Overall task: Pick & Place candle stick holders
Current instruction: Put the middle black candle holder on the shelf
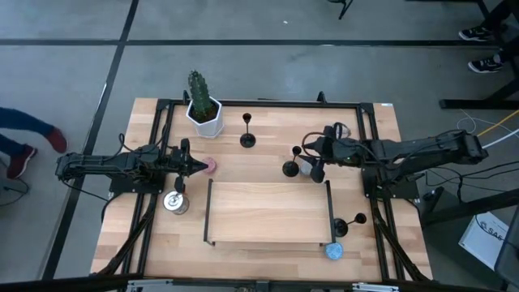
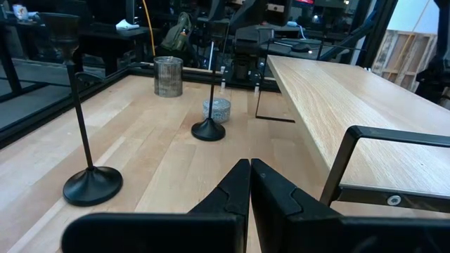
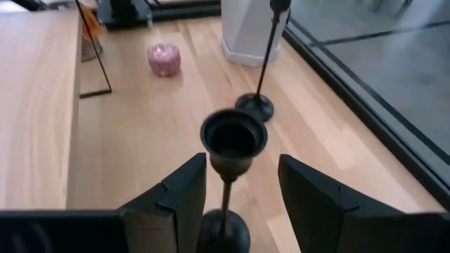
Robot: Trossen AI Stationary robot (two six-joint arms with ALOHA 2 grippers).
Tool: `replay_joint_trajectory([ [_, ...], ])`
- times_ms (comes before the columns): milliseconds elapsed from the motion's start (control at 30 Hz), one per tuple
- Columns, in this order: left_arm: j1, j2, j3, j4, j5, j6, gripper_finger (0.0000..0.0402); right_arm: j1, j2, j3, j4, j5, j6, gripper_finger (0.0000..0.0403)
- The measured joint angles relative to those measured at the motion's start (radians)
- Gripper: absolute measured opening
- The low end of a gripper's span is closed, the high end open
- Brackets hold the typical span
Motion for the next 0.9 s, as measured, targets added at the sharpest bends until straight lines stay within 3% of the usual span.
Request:
replay_joint_trajectory([
  [500, 0.000, 0.000, 0.000, 0.000, 0.000, 0.000, 0.0006, -0.026, 0.092, 0.013, -0.019, -0.052, 0.028, 0.0233],
  [900, 0.000, 0.000, 0.000, 0.000, 0.000, 0.000, 0.0006, -0.062, 0.155, 0.013, 0.074, -0.050, -0.070, 0.0192],
])
